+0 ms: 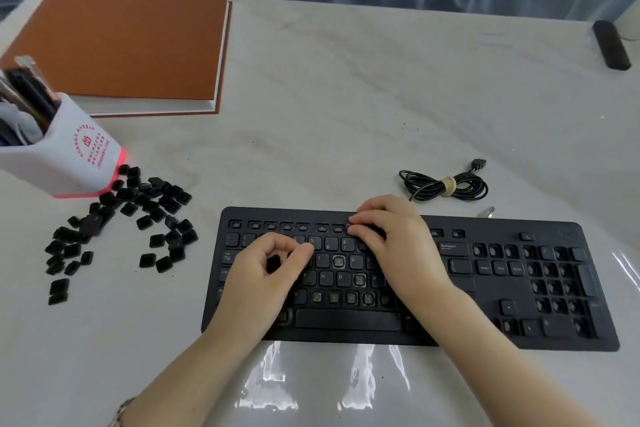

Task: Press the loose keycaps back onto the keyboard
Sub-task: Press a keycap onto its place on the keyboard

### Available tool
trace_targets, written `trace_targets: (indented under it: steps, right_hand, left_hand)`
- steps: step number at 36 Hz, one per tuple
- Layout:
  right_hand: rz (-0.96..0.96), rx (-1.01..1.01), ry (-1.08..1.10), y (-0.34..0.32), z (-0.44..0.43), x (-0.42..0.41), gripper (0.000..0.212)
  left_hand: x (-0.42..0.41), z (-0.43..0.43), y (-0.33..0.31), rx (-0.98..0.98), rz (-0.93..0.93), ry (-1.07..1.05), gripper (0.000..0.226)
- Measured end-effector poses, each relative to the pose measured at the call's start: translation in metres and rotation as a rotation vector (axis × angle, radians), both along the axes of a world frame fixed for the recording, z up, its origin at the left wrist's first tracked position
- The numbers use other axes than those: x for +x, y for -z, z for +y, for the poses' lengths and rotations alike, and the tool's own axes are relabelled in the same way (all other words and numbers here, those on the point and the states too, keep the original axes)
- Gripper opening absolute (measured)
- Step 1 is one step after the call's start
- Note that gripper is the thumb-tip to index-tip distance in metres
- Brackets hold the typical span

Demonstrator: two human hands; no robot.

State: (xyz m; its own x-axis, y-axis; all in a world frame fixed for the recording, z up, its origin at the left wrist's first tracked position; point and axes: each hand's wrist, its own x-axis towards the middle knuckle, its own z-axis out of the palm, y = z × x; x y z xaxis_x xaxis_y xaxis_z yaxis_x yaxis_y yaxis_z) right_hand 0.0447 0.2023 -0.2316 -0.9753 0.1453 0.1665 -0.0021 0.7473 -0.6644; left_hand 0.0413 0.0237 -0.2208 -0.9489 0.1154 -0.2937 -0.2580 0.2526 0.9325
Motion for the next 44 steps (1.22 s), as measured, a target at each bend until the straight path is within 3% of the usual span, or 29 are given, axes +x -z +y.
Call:
trace_targets:
  steps: [15, 35, 44]
  right_hand:
    - [0.097, 0.038, 0.027, 0.007, 0.002, 0.008, 0.016]
    - [0.059, 0.017, -0.02, 0.008, 0.008, 0.002, 0.012]
    - [0.186, 0.048, 0.011, 0.015, 0.003, 0.006, 0.017]
  left_hand:
    - [0.002, -0.001, -0.002, -0.012, 0.026, 0.023, 0.011]
    - [0.005, 0.0, -0.004, -0.054, 0.088, 0.047, 0.011]
    - [0.007, 0.003, -0.006, -0.058, 0.103, 0.027, 0.011]
